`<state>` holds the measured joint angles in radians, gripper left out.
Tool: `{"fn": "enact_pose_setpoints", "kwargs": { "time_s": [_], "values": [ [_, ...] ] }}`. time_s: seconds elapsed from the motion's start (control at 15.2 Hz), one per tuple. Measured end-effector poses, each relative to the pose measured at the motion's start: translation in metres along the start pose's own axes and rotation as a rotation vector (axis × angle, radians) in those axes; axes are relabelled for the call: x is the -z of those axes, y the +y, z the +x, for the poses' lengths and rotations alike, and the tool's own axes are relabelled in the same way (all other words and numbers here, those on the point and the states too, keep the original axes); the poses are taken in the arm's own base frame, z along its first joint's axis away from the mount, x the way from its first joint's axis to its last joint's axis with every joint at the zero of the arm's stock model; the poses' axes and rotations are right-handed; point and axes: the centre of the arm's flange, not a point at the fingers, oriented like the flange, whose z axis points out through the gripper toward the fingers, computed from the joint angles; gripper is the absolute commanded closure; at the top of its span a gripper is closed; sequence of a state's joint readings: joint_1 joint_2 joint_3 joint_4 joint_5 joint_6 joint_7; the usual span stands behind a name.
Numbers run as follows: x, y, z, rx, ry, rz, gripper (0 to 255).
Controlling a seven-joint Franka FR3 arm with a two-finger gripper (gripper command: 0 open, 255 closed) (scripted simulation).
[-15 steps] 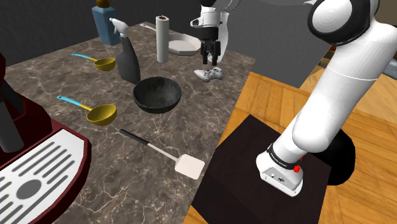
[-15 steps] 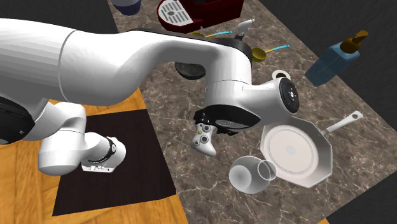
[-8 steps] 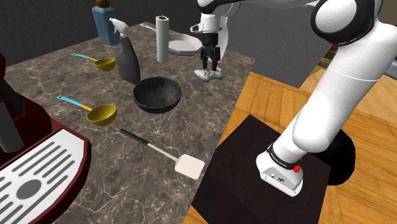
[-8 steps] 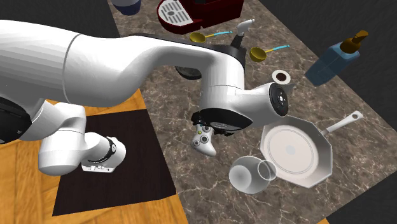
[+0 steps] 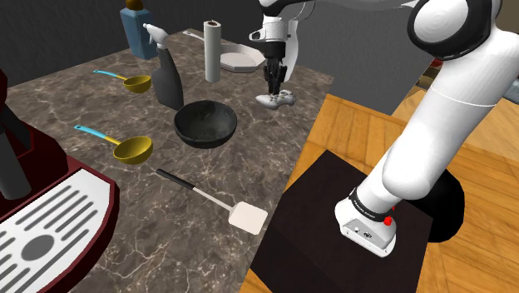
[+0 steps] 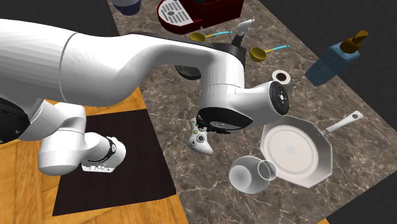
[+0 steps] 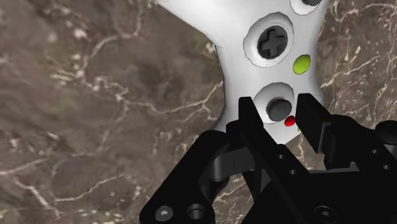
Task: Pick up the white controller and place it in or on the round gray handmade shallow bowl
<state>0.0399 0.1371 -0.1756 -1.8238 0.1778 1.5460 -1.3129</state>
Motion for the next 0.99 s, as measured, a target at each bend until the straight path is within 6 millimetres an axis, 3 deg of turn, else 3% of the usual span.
{"fn": "enact_pose_setpoints", "kwargs": {
  "time_s": [0.46,0.79,0.86,0.92,0.99],
  "values": [
    [0.001,-0.001,0.0,0.001,0.0,0.001,255],
    [0.019,-0.007,0.001,-0.002,-0.003,0.004,255],
    [0.019,-0.008,0.001,-0.002,-0.003,0.004,0],
    [0.019,-0.007,0.001,-0.002,-0.003,0.004,0],
    [0.011,-0.021,-0.005,0.034,-0.007,-0.03,0]
  ]
}}
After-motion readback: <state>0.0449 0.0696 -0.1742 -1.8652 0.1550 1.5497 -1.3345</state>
